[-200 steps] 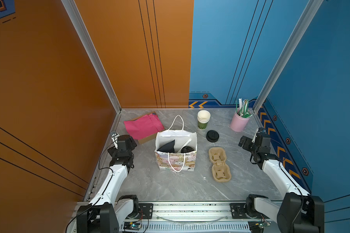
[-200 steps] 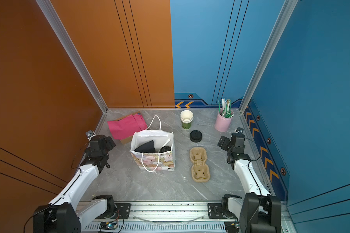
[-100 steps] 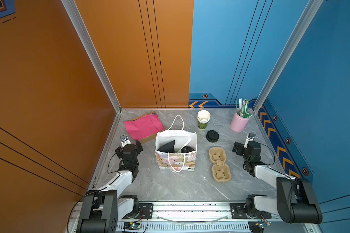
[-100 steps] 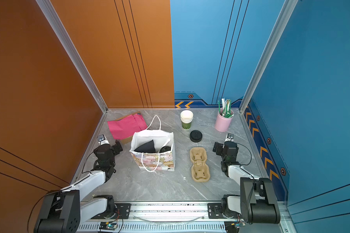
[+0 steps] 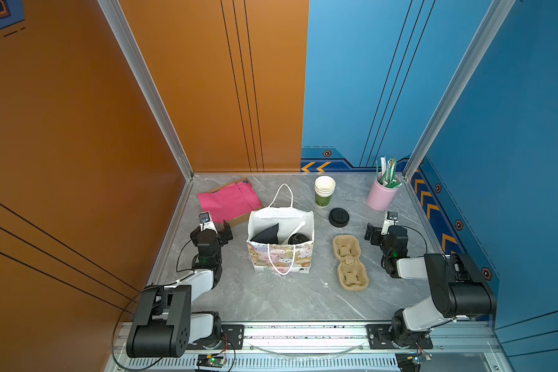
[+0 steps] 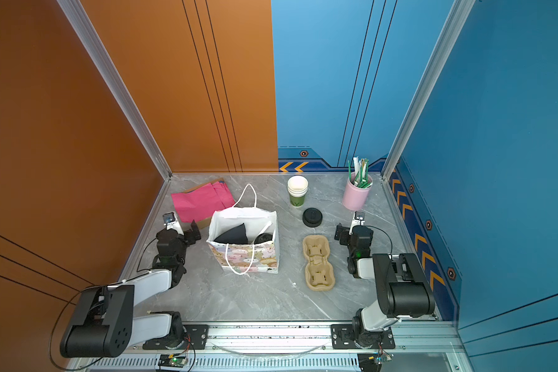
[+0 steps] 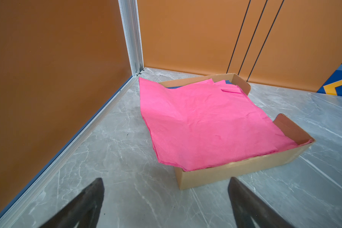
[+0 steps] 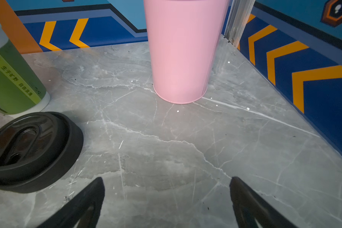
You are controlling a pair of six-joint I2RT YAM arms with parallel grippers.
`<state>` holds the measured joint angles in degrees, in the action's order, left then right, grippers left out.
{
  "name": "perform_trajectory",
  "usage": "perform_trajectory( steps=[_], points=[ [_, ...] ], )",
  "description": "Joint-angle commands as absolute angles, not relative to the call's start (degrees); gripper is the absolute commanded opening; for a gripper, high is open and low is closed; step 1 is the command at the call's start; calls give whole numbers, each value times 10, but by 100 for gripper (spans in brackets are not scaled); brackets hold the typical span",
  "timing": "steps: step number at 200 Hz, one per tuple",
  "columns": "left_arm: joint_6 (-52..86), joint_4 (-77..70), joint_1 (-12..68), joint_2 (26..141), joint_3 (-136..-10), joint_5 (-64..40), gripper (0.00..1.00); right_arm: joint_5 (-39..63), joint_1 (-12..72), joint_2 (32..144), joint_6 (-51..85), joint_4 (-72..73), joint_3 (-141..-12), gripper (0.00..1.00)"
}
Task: Pack a coffee takeout order
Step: Reset both arms
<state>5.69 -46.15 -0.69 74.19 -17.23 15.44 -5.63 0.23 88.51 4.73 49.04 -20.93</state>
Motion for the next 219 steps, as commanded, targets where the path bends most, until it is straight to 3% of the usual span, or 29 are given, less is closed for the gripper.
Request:
perform_trajectory(
  steps=[1, 88, 169, 219],
  points=[
    [42, -496, -9, 770, -174, 114, 98, -48, 8, 887, 37, 522, -214, 100],
    [15, -614, -11, 900, -177, 36, 98, -40, 5, 886, 38, 521, -214, 100],
    [21, -571, 0, 897, -197, 94, 98, -38, 3, 886, 40, 521, -214, 100],
    [3, -556, 8, 897, -204, 74, 98, -44, 6, 886, 38, 521, -214, 100]
  ],
)
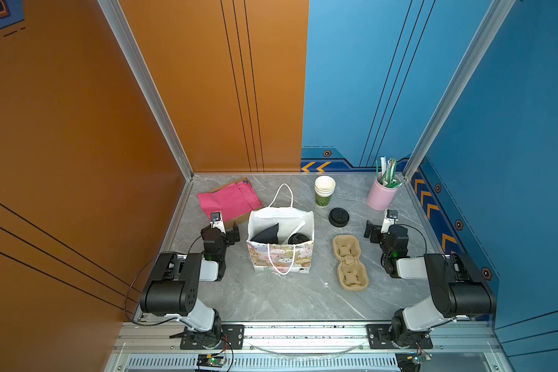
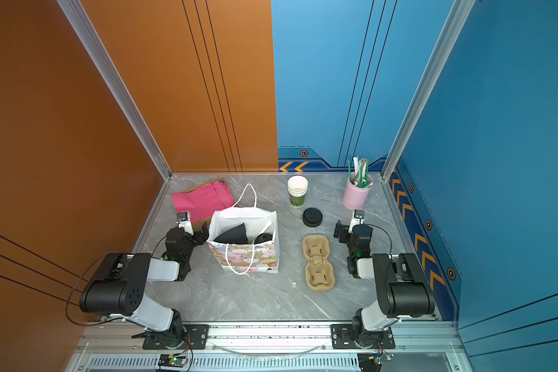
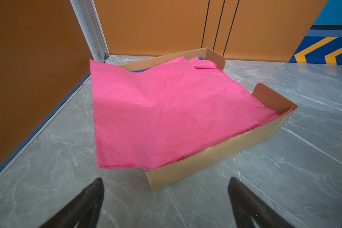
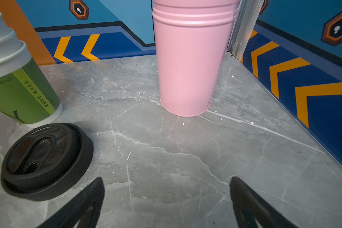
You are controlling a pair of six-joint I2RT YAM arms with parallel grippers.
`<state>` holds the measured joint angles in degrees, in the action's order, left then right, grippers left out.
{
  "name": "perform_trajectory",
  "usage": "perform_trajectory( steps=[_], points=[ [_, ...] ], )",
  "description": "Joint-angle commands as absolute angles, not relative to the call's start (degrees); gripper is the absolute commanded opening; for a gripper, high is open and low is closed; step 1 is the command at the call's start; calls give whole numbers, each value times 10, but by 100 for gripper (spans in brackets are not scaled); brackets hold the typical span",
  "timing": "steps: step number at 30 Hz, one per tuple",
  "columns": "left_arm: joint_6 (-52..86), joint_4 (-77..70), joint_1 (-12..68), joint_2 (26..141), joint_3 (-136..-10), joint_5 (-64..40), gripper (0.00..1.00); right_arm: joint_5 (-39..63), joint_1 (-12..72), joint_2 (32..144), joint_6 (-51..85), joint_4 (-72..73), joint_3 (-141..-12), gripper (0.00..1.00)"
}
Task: Pack a coffee takeout order
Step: Reset both arms
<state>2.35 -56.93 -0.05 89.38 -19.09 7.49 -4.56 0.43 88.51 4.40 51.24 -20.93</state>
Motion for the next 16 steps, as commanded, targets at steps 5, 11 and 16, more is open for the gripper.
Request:
perform_trajectory(
  steps=[5, 11, 16],
  points=[
    [-20, -550, 10, 897, -208, 21, 98, -44, 6, 886, 39, 521, -214, 100],
    [-14, -530, 11, 898, -218, 41, 98, -44, 6, 886, 38, 521, -214, 100],
    [-11, -531, 9, 896, -217, 41, 98, -44, 6, 886, 38, 521, -214, 100]
  ],
)
